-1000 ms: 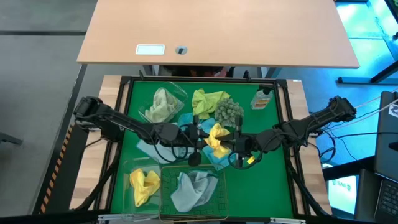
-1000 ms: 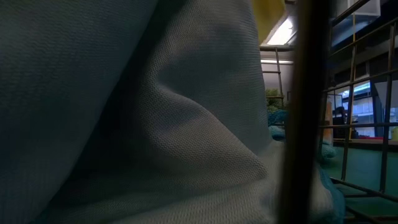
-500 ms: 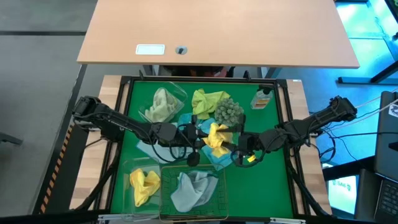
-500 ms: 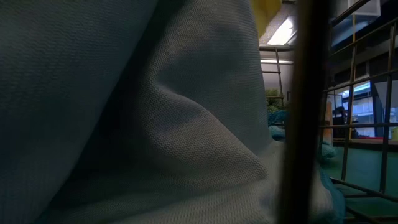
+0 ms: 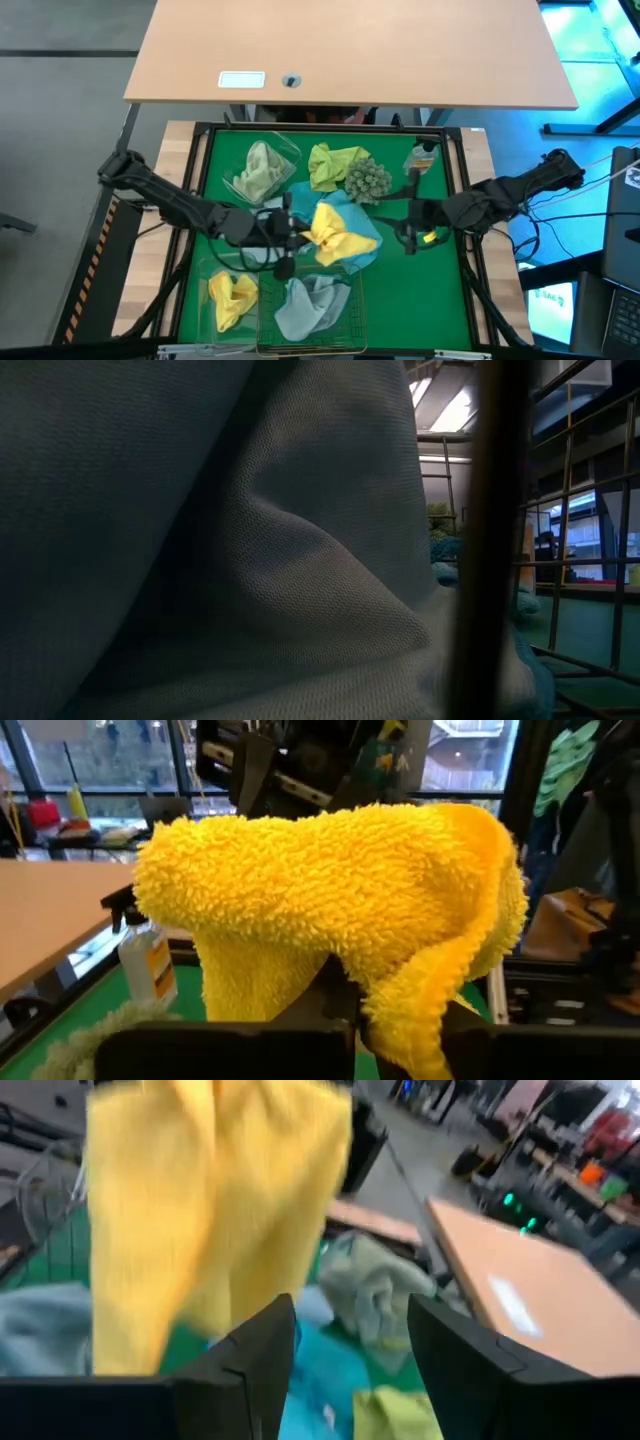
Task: Sort microfiber towel by color & place in baskets
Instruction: Put the yellow microfiber towel into the bottom transparent bin
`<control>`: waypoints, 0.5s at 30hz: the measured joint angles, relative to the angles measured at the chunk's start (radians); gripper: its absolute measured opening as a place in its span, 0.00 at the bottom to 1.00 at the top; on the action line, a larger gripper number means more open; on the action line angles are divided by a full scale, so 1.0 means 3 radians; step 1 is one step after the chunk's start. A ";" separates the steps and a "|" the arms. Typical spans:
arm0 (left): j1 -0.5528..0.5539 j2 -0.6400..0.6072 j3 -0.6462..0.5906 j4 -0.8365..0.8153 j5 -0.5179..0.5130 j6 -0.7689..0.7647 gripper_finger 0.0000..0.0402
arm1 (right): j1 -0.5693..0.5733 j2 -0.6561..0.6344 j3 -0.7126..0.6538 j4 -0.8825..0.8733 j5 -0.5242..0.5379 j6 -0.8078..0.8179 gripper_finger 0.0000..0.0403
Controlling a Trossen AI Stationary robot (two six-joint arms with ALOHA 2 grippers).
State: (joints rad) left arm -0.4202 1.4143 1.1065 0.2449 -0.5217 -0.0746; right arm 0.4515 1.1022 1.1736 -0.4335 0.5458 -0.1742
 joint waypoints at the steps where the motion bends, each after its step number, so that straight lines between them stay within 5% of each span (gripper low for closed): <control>1: -0.0055 -0.0055 0.0000 -0.0076 -0.0037 -0.0057 0.01 | -0.0001 -0.0024 0.0000 -0.0123 -0.0011 0.0075 0.48; 11: -0.0620 -0.0694 0.0001 -0.1345 -0.0014 -0.1630 0.02 | -0.0001 0.0078 -0.0004 -0.1108 -0.0380 0.0730 0.48; 15: -0.0844 -0.0993 0.0001 -0.2115 0.0407 -0.2600 0.02 | -0.0001 0.0157 -0.0086 -0.1106 -0.0441 0.0741 0.48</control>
State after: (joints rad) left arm -0.6734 1.1164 1.1069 -0.3897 -0.3994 -0.8546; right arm 0.4511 1.1492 1.1478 -0.7652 0.4133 0.0481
